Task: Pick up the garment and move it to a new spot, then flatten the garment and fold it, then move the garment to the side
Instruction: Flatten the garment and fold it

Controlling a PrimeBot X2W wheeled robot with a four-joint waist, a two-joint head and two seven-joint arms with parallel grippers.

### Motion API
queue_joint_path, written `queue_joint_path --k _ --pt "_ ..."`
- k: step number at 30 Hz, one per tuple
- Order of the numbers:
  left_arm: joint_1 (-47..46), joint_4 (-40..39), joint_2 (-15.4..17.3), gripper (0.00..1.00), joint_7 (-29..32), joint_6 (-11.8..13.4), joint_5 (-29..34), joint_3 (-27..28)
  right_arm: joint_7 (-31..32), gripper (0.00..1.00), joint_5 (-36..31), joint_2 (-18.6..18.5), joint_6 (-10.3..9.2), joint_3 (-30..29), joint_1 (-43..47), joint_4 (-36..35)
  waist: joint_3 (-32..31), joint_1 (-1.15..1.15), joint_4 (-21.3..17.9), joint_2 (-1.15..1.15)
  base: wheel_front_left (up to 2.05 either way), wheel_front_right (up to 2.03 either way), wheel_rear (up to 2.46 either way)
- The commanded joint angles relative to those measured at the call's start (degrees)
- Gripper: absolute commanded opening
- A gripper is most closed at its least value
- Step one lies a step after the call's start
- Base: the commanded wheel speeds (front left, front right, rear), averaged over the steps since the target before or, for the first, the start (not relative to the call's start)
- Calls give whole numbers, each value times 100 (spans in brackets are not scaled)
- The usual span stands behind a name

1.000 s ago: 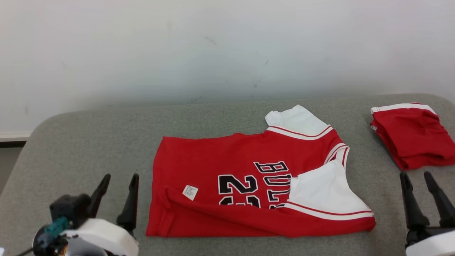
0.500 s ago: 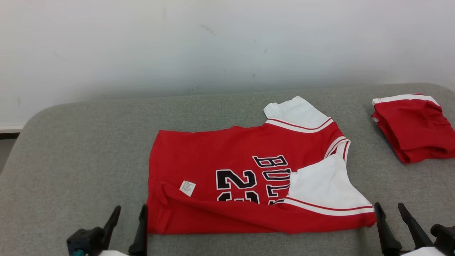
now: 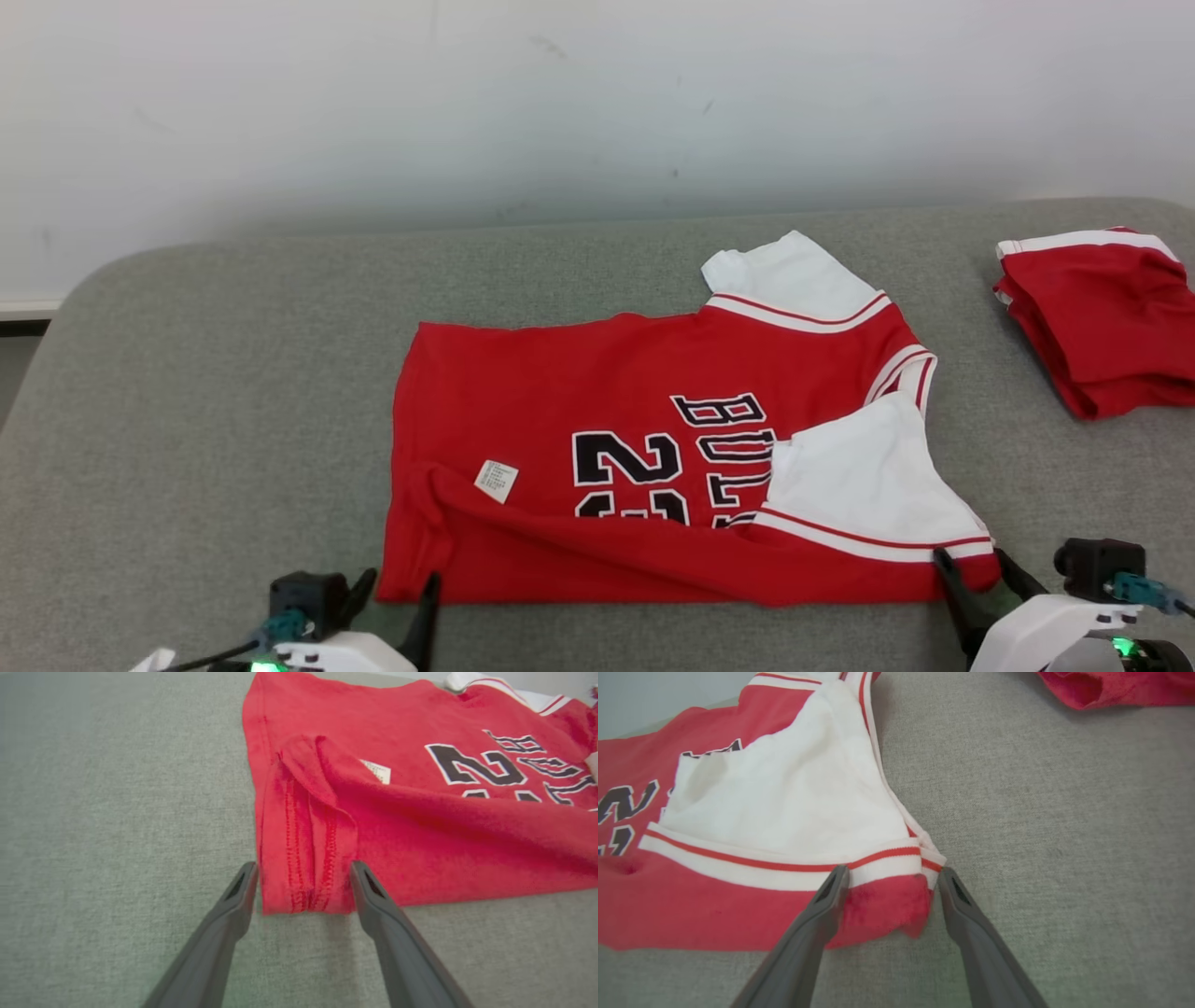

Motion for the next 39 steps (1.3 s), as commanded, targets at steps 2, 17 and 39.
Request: queue_joint_path --k 2,17,39 --pt "-195 252 -8 100 119 -38 135 -88 123 100 -6 27 0 77 -143 166 46 0 19 0 0 0 0" --pt "-397 728 -41 38 382 -15 -7 -175 319 0 280 -8 -10 357 -160 482 80 0 17 0 0 0 0" --pt "708 -803 608 0 834 282 -382 -24 230 0 876 -387 -11 -528 1130 -898 -409 0 196 0 0 0 0"
